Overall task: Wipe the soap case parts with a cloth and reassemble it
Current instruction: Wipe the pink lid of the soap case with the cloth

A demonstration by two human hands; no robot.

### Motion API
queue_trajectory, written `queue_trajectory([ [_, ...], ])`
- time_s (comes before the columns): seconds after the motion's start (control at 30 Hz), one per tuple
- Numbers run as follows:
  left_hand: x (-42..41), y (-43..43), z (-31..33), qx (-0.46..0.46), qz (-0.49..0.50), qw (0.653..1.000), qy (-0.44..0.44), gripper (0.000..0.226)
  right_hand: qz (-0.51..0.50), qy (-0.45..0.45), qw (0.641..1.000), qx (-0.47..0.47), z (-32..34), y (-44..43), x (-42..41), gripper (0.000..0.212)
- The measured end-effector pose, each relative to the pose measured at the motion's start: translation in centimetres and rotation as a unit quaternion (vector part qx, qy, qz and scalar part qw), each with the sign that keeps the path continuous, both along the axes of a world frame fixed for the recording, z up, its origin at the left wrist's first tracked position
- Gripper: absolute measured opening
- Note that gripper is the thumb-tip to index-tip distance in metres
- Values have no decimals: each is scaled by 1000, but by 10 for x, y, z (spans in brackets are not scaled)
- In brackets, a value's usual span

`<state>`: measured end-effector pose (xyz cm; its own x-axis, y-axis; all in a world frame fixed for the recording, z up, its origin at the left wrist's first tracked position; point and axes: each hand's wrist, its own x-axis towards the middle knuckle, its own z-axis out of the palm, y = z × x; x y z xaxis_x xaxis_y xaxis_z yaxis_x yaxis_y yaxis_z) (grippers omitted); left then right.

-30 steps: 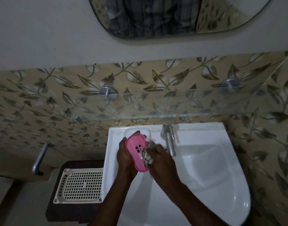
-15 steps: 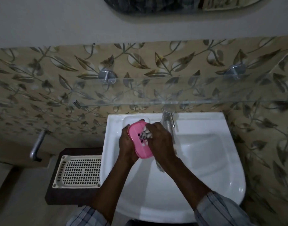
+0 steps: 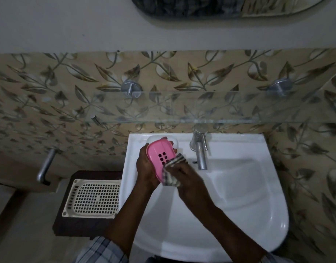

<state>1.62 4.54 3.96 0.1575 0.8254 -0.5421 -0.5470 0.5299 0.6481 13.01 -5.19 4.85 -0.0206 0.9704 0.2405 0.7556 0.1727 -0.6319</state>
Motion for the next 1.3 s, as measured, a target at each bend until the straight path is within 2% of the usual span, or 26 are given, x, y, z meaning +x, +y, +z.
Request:
queue_trajectory([
  [0.07,0,-3,0,-14,11,1000,2,57,-29,31,999,-6,-3,3,9,37],
  [0.2,3,-1,2,-16,16,1000,18,55,66,13,997,33,-1,-1,6,36],
  [0.3,7,-2,3,-19,3,999,46,55,27,23,999,19,2,16,5,33],
  [0.43,3,7,7,59,16,992,111,38,-50,70,996,13,14,53,-3,28],
  [0.57,-2,20,19,54,11,995,80,52,-68,45,997,4,10,30,-4,29],
  [0.7,1,13,13,34,11,996,86,52,29,8,998,51,3,2,-5,35],
  [0.8,7,3,6,28,-7,995,91,55,41,-1,997,69,11,14,-8,41],
  [0.9,10,-4,5,17,-34,995,90,52,35,-35,996,80,21,33,-5,37],
  [1.03,10,-10,-1,22,-31,995,89,38,4,-54,991,118,30,58,4,27],
  [1.1,10,-10,2,15,-24,995,92,33,-29,-51,992,110,26,61,8,28],
  [1.17,9,-7,4,16,5,995,101,42,-63,-47,993,92,17,55,5,29],
  [1.3,4,2,4,53,34,992,109,42,-74,54,991,-101,-8,21,-9,22],
])
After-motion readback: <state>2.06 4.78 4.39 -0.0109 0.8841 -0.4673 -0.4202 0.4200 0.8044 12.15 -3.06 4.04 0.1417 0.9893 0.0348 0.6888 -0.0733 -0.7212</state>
